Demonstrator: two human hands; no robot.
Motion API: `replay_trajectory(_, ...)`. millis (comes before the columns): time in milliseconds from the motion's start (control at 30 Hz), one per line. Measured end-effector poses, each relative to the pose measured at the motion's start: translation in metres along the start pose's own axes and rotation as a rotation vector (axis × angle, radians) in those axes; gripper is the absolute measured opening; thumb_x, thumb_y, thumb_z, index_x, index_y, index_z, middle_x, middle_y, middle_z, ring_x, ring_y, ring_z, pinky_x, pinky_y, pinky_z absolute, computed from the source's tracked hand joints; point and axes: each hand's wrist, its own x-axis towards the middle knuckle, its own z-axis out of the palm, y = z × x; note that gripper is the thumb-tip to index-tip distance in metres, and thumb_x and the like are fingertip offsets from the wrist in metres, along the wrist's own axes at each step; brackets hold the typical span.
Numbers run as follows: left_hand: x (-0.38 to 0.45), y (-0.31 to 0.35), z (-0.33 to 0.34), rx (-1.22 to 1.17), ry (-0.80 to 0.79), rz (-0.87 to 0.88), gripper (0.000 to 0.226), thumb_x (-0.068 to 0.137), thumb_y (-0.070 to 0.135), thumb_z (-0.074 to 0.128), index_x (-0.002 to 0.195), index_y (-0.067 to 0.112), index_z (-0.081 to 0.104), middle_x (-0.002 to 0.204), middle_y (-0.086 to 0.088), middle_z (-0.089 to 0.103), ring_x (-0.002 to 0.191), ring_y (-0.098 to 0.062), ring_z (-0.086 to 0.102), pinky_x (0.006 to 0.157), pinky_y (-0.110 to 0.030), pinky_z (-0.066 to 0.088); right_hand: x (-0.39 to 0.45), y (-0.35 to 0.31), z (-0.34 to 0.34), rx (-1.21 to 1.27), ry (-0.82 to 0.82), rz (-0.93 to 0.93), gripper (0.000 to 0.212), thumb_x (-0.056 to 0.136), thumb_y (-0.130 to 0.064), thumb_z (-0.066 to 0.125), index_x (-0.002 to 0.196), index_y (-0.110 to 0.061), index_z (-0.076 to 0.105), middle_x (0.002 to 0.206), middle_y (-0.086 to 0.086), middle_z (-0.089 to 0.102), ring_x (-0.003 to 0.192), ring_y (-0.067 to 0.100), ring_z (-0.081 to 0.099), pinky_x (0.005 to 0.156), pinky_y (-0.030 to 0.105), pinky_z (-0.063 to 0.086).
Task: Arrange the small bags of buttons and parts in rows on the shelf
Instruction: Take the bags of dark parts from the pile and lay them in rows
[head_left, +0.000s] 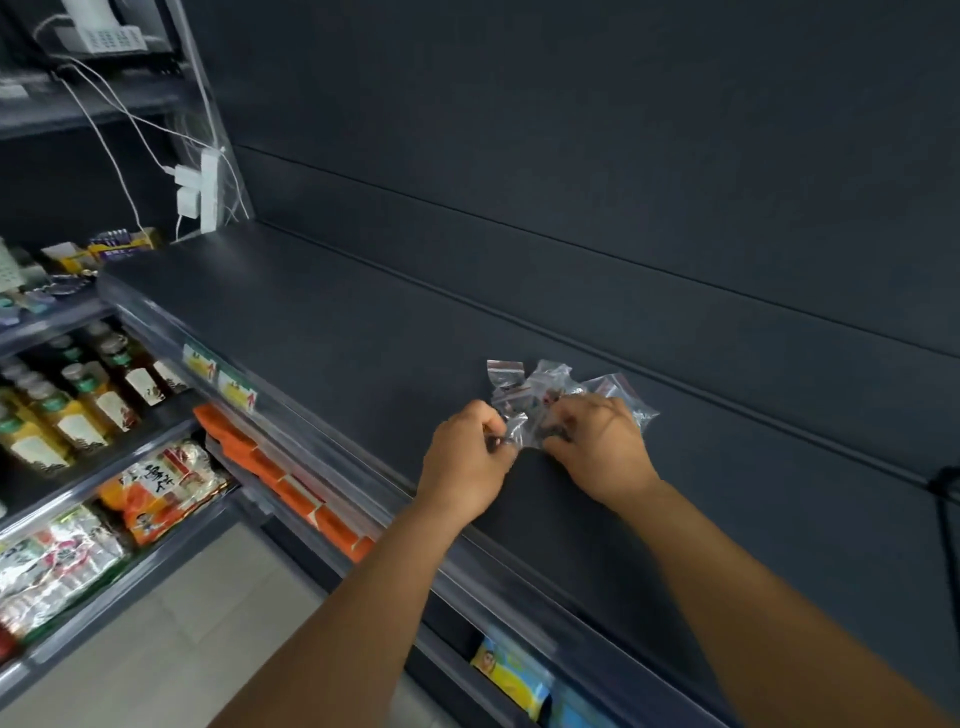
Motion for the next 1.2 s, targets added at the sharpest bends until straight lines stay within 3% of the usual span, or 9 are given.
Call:
replay_trajectory(100,0.002,0.009,-0.008,-0.221,-0.06,0.01,0.025,0.081,0.013,0.068,0.079,0.033,0.053,0.083,0.016,0.06,0.071,0.006,0.056,0.058,-0.002,0.041,-0.011,-0.003,-0.011,0.262,0.092,0.13,0.007,0.078,-0.021,0.066,0.081,-0.026,0.063,0.089,-0.011,0.065,0.088,0.01,0.059,0.07,0.02,0.042)
replay_trajectory(233,0.001,0.033,-0.008,-0.384,-0.166,0.053,0.028,0.08,0.011,0.068,0.093,0.033,0.055,0.087,0.009,0.064,0.074,-0.009,0.06,0.067,-0.019,0.049,-0.031,-0.003,-0.031,0.536,0.233,0.269,0.019,0.079,-0.018,0.063,0.073,-0.036,0.062,0.073,-0.012,0.067,0.063,0.006,0.06,0.058,0.02,0.046)
replay_trajectory(300,-0.002,0.049,-0.002,-0.456,-0.221,0.048,0.03,0.081,0.012,0.067,0.101,0.03,0.054,0.088,0.007,0.065,0.073,-0.009,0.06,0.067,-0.021,0.049,-0.042,0.001,-0.041,0.664,0.308,0.346,0.017,0.083,-0.015,0.059,0.08,-0.032,0.064,0.071,-0.009,0.067,0.064,0.012,0.062,0.061,0.025,0.051)
replay_trajectory(433,-0.012,0.083,0.019,-0.524,-0.356,0.051,0.036,0.084,0.017,0.067,0.116,0.022,0.052,0.099,0.004,0.066,0.082,-0.008,0.062,0.07,-0.02,0.048,-0.076,0.011,-0.065,0.758,0.383,0.413,0.018,0.091,-0.018,0.049,0.083,-0.014,0.065,0.053,-0.009,0.058,0.048,0.006,0.049,0.051,0.018,0.044)
replay_trajectory(533,-0.024,0.107,0.037,-0.494,-0.431,0.105,0.03,0.084,0.016,0.065,0.113,0.02,0.056,0.092,0.001,0.069,0.076,-0.009,0.062,0.065,-0.018,0.046,-0.107,0.019,-0.086,0.806,0.366,0.442,0.026,0.093,-0.033,0.053,0.08,-0.016,0.066,0.055,-0.009,0.058,0.052,0.007,0.052,0.057,0.02,0.05)
replay_trajectory(700,-0.055,0.153,0.066,-0.525,-0.524,0.18,0.027,0.082,0.021,0.066,0.107,0.024,0.058,0.083,0.002,0.07,0.072,-0.013,0.062,0.07,-0.033,0.051,-0.163,0.039,-0.117,0.814,0.43,0.507,0.016,0.086,-0.017,0.064,0.072,-0.01,0.061,0.06,0.004,0.063,0.049,0.011,0.048,0.051,0.021,0.044)
replay_trajectory(833,-0.091,0.196,0.092,-0.628,-0.623,0.177,0.025,0.082,0.029,0.068,0.105,0.023,0.059,0.072,0.008,0.069,0.058,-0.004,0.06,0.068,-0.029,0.053,-0.212,0.065,-0.142,0.793,0.517,0.601,0.016,0.086,-0.017,0.064,0.074,-0.006,0.061,0.055,0.003,0.062,0.047,0.01,0.048,0.047,0.02,0.042)
replay_trajectory(967,-0.143,0.234,0.124,-0.612,-0.803,0.194,0.013,0.083,0.027,0.069,0.09,0.017,0.065,0.068,0.009,0.068,0.059,-0.002,0.061,0.062,-0.02,0.052,-0.268,0.095,-0.171,0.829,0.688,0.637,0.021,0.086,-0.021,0.065,0.068,-0.011,0.063,0.054,-0.001,0.062,0.048,0.01,0.05,0.046,0.018,0.043)
replay_trajectory(1200,-0.237,0.308,0.179,-0.544,-0.881,0.305,0.007,0.087,0.02,0.064,0.092,0.019,0.068,0.074,0.004,0.067,0.065,-0.011,0.06,0.068,-0.032,0.053,-0.373,0.156,-0.222,0.92,0.824,0.734,0.024,0.089,-0.026,0.058,0.073,-0.009,0.063,0.062,0.005,0.06,0.058,0.018,0.053,0.057,0.029,0.045)
